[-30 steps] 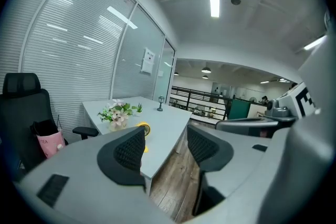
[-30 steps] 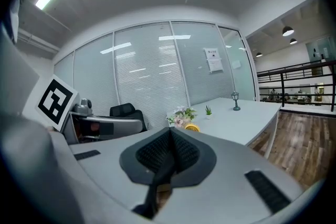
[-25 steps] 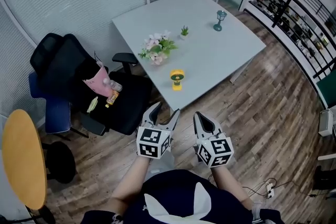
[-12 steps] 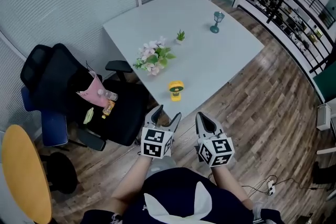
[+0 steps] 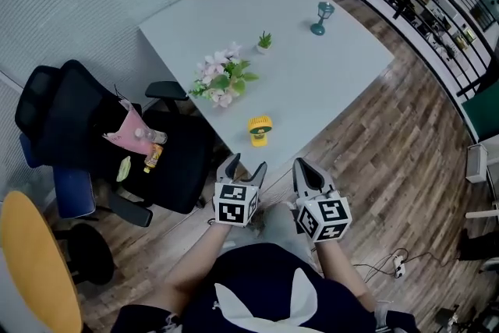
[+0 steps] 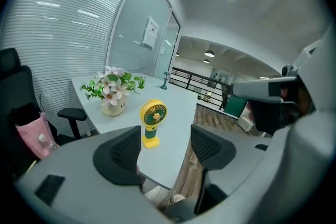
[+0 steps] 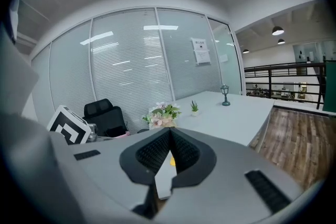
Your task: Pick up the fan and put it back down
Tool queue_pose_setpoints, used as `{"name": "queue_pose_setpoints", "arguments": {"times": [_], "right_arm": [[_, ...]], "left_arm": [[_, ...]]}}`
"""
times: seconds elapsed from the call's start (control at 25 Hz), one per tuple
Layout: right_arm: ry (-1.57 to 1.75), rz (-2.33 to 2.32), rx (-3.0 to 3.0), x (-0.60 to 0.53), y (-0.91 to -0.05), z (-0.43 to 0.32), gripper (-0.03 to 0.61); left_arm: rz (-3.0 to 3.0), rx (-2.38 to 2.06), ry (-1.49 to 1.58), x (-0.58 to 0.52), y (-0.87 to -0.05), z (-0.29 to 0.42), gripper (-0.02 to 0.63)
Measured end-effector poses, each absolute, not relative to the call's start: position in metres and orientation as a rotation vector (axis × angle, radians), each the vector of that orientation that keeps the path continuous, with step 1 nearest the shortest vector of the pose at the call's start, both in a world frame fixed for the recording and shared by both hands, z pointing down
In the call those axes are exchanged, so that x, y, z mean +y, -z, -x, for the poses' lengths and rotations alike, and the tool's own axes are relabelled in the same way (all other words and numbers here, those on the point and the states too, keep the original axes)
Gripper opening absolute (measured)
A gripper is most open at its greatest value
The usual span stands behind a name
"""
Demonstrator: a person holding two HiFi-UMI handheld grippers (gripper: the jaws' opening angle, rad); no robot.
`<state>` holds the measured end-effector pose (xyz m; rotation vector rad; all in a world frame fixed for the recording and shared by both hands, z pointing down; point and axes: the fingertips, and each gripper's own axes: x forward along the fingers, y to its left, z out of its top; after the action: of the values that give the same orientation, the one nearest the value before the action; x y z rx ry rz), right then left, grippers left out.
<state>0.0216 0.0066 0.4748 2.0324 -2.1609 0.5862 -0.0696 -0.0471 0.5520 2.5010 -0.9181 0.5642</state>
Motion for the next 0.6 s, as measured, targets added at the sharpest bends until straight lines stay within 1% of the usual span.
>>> {"name": "queue_pose_setpoints", "arguments": {"times": [0.2, 0.6], "right_arm": [[-0.606, -1.997, -2.157, -0.009, -0.479, -0.041, 0.005], [-0.581, -1.739, -2.260, -0.050, -0.489, -0.054, 0.005]], "left_arm": [[-2.446, -0.951, -0.557, -0.060, -0.564, 0.057, 0.287], [-2.328, -1.108, -0.562, -0.080, -0.581, 0.043, 0.287]]}}
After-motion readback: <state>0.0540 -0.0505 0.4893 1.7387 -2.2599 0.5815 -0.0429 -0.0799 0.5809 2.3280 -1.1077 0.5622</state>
